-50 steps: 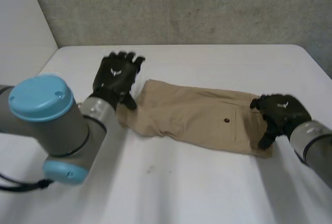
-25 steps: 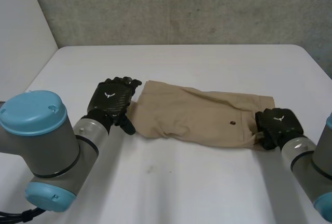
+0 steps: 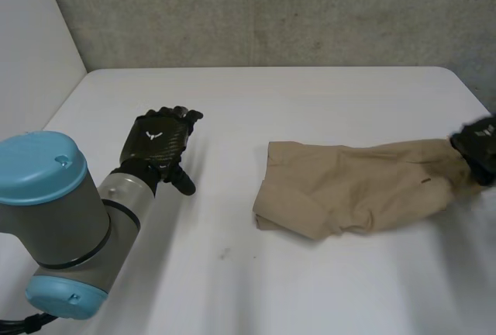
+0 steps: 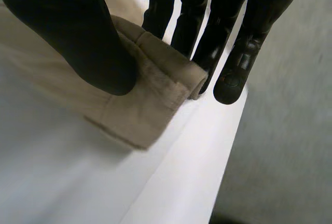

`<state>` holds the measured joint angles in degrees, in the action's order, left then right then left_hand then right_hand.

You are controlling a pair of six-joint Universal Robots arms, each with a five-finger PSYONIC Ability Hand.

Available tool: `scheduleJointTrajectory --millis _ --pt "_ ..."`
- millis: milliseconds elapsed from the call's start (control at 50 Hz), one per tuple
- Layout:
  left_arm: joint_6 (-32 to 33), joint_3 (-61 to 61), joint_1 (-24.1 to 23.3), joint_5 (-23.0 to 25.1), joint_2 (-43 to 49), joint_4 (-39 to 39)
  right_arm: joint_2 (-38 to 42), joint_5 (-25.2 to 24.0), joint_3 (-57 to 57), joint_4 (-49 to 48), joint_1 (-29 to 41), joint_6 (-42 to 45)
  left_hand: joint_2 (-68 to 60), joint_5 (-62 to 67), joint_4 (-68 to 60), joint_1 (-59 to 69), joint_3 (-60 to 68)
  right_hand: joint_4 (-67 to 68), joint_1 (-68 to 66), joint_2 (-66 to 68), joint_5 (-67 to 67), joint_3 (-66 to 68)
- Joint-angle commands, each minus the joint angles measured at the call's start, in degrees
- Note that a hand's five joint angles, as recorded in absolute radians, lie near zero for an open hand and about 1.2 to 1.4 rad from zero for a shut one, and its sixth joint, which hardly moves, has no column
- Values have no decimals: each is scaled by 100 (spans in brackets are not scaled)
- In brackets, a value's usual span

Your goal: Fold the shorts.

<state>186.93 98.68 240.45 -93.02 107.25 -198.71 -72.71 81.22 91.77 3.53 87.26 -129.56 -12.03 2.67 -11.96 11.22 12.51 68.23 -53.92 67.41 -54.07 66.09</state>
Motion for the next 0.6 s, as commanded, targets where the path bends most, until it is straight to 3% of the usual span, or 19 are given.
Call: scheduleJointTrajectory --millis 20,140,240,260,300,320,400,480,600 --pt "1 2 -7 3 -2 -1 37 -44 -782 -19 1746 18 14 -77 7 67 -61 1177 -2608 1259 -1593 1391" --pt "1 -7 -15 3 -64 -1 503 -202 -977 -115 3172 19 30 -94 23 51 -78 1177 -2608 1259 -1593 1391" --pt "-8 -139 2 12 -117 8 916 -782 -845 -142 3806 -78 81 -145 74 0 -128 1177 -2608 1259 -1593 1391" --pt "-34 -226 28 12 -117 17 1038 -983 -793 -142 3911 -191 48 -111 40 33 -95 184 -1615 266 -600 397" --pt "-43 -323 46 12 -117 17 1109 -1116 -775 -150 3965 -376 14 -77 7 67 -61 -1851 420 -1769 1435 -1637" --pt "-52 -376 55 12 -117 17 1110 -1178 -775 -159 3965 -612 14 -77 7 67 -61 -3594 2162 -3512 3177 -3380" --pt "-52 -631 99 21 -108 69 953 -1178 -853 -194 3947 -1454 14 -77 6 67 -61 -5823 4392 -5741 5407 -5609" --pt "-60 -1043 99 21 -73 166 470 -1152 -854 -361 3790 -2596 -20 -44 -27 101 -28 -5823 4392 -5741 5407 -5609" --pt "-236 -1878 -85 12 304 342 -94 -766 -854 -502 2885 -4023 -70 7 -77 151 23 -5823 4392 -5741 5407 -5609"
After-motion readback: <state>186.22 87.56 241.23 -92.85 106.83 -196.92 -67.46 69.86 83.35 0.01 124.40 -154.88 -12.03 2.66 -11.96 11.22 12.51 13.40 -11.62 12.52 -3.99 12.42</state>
